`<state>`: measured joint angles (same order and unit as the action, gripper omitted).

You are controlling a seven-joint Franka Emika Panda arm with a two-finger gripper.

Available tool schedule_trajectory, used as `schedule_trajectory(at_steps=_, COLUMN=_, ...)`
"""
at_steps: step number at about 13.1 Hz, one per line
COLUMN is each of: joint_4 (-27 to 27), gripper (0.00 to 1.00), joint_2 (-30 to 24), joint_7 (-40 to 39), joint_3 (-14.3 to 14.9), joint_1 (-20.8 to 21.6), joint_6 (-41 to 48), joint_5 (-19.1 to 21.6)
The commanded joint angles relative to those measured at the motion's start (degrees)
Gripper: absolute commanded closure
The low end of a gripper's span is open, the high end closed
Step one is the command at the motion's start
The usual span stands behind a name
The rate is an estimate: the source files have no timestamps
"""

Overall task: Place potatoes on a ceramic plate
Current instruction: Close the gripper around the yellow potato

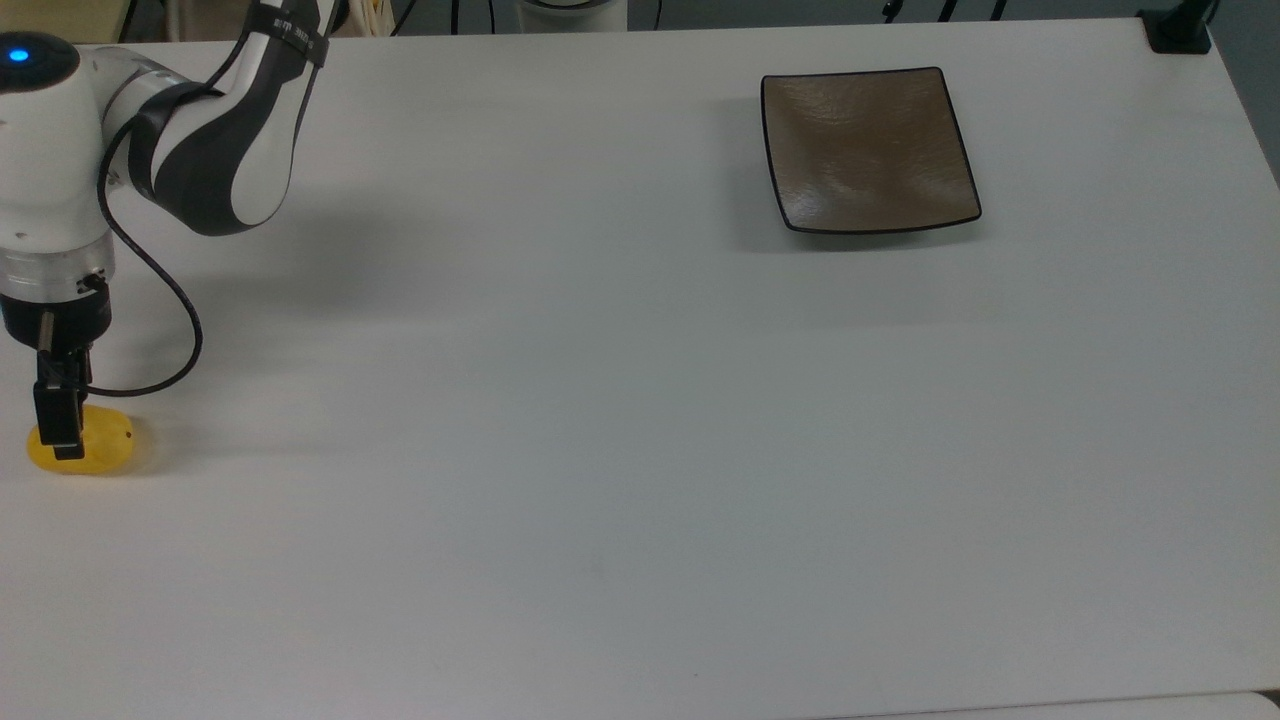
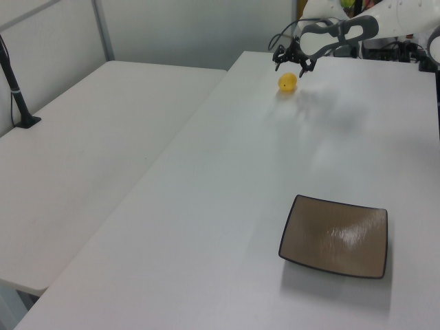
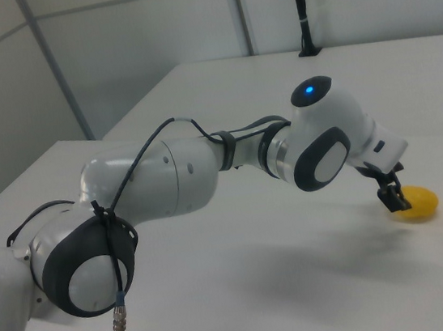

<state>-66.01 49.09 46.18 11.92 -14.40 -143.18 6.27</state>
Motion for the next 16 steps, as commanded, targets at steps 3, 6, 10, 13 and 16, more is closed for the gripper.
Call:
schedule_trajectory(at_steps=3, joint_4=1.8, gripper=0.00, joint_2=3.4, joint_7=0.8, joint_3=0.1, joint_1=-0.3, joint_6=-3.6, joint_5=0.2)
schedule_trajectory(at_steps=6, joint_4=1.8, gripper=0.00, joint_2=4.6, joint_7=0.7, joint_3=0.3, joint_1=-0.8, joint_6=-5.4, joint_5=0.2)
schedule_trajectory(at_steps=10, joint_4=1.9, gripper=0.07, joint_2=5.4, joint_7=0.7, joint_3=0.3, joint_1=-0.7, joint_6=-6.2, joint_5=-0.2)
schedule_trajectory(at_steps=13, joint_4=1.9, gripper=0.48, joint_2=5.4, joint_7=0.4, joint_3=0.3, joint_1=-0.7, joint_6=-6.3, joint_5=-1.4)
schedule_trajectory(at_steps=16, joint_4=1.9, gripper=0.92, joint_2=5.3, joint_7=0.2, joint_3=0.3, joint_1=-0.9, joint_6=-6.2, joint_5=-1.6)
